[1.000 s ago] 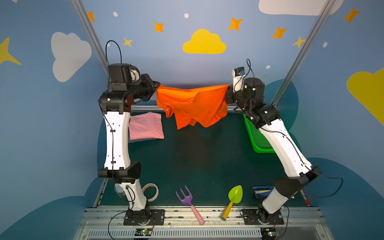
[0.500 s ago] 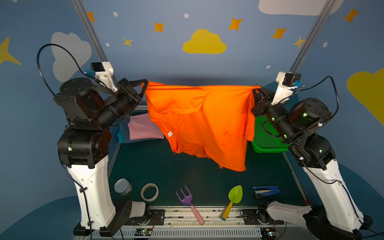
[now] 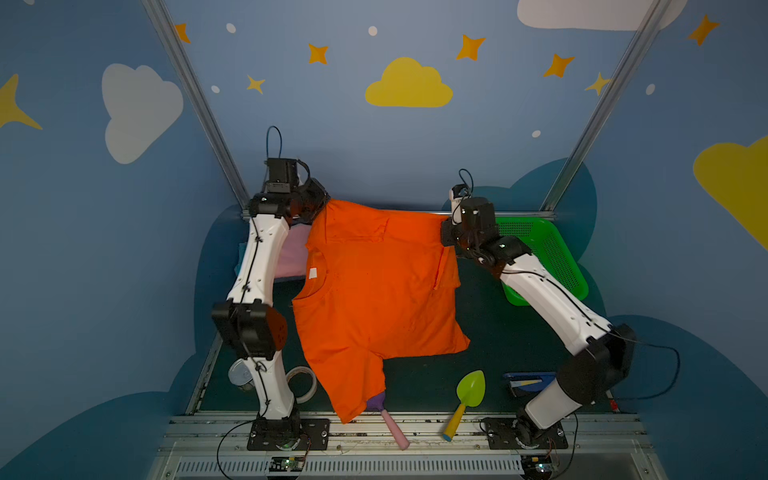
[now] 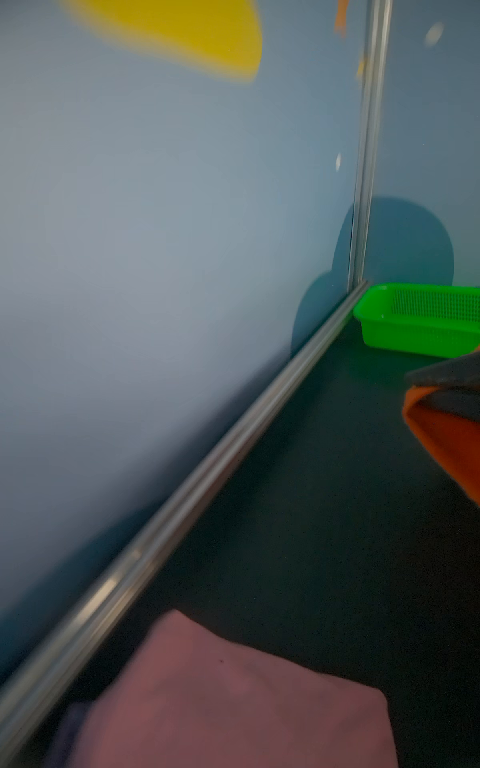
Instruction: Fold and stack the t-shirts
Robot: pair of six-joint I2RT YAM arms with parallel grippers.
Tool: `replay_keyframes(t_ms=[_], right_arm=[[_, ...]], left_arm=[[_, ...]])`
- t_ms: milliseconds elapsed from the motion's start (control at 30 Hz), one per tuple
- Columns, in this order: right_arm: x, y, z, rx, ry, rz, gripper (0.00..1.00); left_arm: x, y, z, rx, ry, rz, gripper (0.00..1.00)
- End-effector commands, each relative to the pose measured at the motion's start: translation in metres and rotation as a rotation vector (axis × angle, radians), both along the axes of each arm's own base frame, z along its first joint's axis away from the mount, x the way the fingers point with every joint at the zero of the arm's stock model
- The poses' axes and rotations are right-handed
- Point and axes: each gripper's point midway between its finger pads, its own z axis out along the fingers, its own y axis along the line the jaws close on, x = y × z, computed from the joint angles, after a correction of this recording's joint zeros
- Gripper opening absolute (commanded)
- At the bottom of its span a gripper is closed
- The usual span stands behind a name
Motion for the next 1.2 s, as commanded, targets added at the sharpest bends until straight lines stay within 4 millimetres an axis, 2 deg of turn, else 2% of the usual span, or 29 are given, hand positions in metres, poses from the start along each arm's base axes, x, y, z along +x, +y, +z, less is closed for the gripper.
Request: replay_keyframes(t_ms=[0,33,67,100,133,167,233,267,333,400,467,567,633,700,800,900,1000,1100,1167], right_arm=[[0.032,-0.009,-0.083,-0.041,0.175,-0.034,0.10],[0.044,-0.008,-0.102,-0.050,0.216,-0.040,0.26],[0.058,-0.009,-0.116,-0.059,0.244,-0.049,0.42],[0.069,-0.009,-0.121,-0.060,0.256,-0.060,0.51],[0.082,-0.009,-0.121,-0.059,0.257,-0.067,0.57],[0.093,-0.008,-0.115,-0.060,0.246,-0.069,0.60],[0.108,-0.008,-0.091,-0.069,0.189,-0.076,0.65],[0.112,-0.008,-0.079,-0.073,0.160,-0.078,0.65],[0.113,-0.008,-0.058,-0.074,0.117,-0.075,0.66],[0.102,-0.008,-0.050,-0.074,0.117,-0.070,0.64],[0.082,-0.005,-0.058,-0.088,0.150,-0.048,0.61],[0.042,0.000,-0.086,-0.123,0.213,-0.014,0.57],[0.013,0.002,-0.109,-0.148,0.270,0.009,0.56],[-0.013,0.002,-0.131,-0.172,0.330,0.026,0.56],[-0.040,0.003,-0.158,-0.178,0.430,0.040,0.56],[-0.058,0.006,-0.181,-0.191,0.563,0.061,0.57],[-0.066,0.008,-0.204,-0.209,0.733,0.023,0.58],[-0.066,0.012,-0.233,-0.255,0.837,0.035,0.53],[-0.062,0.015,-0.245,-0.259,0.839,0.044,0.50]], left_arm=[[0.021,-0.009,-0.070,0.019,0.145,-0.019,0.04],[0.031,-0.011,-0.101,0.034,0.206,-0.021,0.04],[0.044,-0.012,-0.118,0.039,0.230,-0.021,0.06],[0.052,-0.013,-0.133,0.034,0.260,-0.020,0.11],[0.061,-0.013,-0.134,0.016,0.254,-0.012,0.19],[0.071,-0.013,-0.146,-0.011,0.250,-0.002,0.24],[0.082,-0.006,-0.141,-0.066,0.210,0.033,0.32],[0.084,-0.002,-0.137,-0.083,0.203,0.044,0.32],[0.082,0.004,-0.130,-0.064,0.205,0.052,0.34],[0.073,0.004,-0.122,-0.016,0.198,0.041,0.35],[0.055,0.003,-0.118,0.032,0.205,0.028,0.35],[0.020,-0.004,-0.121,0.111,0.263,-0.015,0.35],[-0.005,-0.018,-0.130,0.150,0.315,-0.073,0.34],[-0.024,-0.028,-0.140,0.205,0.365,-0.081,0.32],[-0.040,-0.049,-0.155,0.196,0.401,-0.125,0.30],[-0.060,-0.057,-0.181,0.210,0.477,-0.153,0.26],[-0.083,-0.057,-0.206,0.223,0.554,-0.157,0.23],[-0.104,-0.055,-0.228,0.218,0.583,-0.141,0.22],[-0.116,-0.050,-0.240,0.227,0.605,-0.131,0.22]])
